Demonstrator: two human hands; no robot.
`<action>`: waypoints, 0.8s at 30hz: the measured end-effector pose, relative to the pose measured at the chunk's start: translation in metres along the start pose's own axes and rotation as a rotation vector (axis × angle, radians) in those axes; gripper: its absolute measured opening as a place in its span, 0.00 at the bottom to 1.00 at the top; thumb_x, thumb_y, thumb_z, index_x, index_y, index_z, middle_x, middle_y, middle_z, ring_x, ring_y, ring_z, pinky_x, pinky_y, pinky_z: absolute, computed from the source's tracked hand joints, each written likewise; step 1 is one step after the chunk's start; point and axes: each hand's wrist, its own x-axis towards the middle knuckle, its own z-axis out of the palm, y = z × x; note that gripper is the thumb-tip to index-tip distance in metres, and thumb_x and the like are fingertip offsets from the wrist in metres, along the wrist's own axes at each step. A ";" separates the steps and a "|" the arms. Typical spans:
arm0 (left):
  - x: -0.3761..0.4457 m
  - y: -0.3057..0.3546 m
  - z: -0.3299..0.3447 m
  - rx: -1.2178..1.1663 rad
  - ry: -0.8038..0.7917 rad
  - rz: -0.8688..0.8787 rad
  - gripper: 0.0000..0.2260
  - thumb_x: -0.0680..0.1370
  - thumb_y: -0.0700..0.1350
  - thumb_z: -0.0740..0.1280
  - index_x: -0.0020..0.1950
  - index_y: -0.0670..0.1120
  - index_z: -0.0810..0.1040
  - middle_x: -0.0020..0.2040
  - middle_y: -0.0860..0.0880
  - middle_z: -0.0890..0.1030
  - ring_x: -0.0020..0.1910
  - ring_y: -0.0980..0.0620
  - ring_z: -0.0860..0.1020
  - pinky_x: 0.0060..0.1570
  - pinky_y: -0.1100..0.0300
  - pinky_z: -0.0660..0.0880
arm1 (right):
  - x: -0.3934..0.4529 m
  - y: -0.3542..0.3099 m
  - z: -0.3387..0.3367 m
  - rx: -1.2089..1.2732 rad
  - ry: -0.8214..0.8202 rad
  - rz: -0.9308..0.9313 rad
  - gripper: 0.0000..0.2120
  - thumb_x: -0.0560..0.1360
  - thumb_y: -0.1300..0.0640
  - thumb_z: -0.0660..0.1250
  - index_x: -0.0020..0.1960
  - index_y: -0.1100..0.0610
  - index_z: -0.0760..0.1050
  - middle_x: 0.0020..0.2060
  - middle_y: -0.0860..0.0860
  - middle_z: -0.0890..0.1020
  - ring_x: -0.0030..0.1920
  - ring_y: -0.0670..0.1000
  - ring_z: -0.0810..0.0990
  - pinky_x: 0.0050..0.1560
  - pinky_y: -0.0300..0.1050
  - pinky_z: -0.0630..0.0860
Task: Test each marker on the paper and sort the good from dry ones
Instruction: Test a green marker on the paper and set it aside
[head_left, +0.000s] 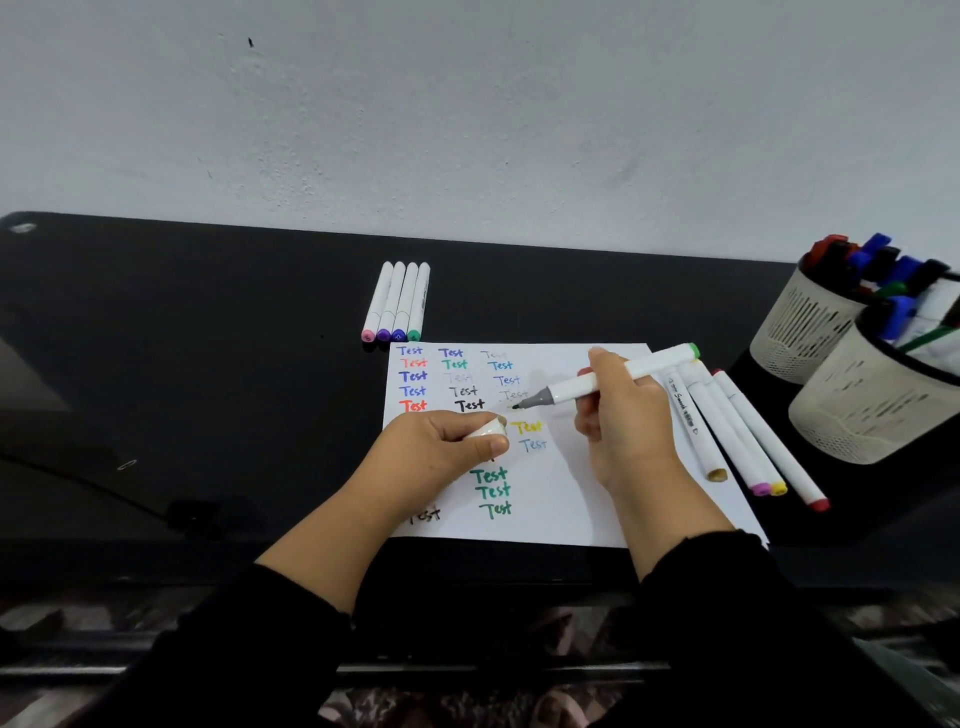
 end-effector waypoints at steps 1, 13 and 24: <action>0.000 0.000 0.000 -0.007 0.009 0.000 0.08 0.71 0.47 0.73 0.49 0.56 0.83 0.43 0.61 0.83 0.44 0.64 0.81 0.45 0.71 0.75 | -0.001 0.000 -0.002 -0.004 -0.002 0.002 0.16 0.78 0.56 0.62 0.32 0.57 0.71 0.20 0.49 0.69 0.20 0.45 0.62 0.23 0.36 0.60; 0.003 0.001 0.000 0.022 0.070 0.012 0.09 0.71 0.48 0.73 0.51 0.55 0.83 0.39 0.67 0.80 0.38 0.73 0.77 0.32 0.78 0.70 | -0.003 0.006 -0.026 -0.278 -0.156 -0.102 0.13 0.72 0.59 0.71 0.34 0.53 0.68 0.22 0.46 0.71 0.25 0.46 0.67 0.29 0.40 0.64; 0.004 -0.003 0.000 0.029 0.045 0.053 0.06 0.72 0.48 0.73 0.45 0.58 0.82 0.35 0.70 0.79 0.38 0.75 0.76 0.33 0.81 0.68 | -0.009 0.014 -0.019 -0.520 -0.123 -0.206 0.21 0.73 0.61 0.66 0.30 0.54 0.56 0.29 0.57 0.63 0.32 0.52 0.64 0.34 0.43 0.60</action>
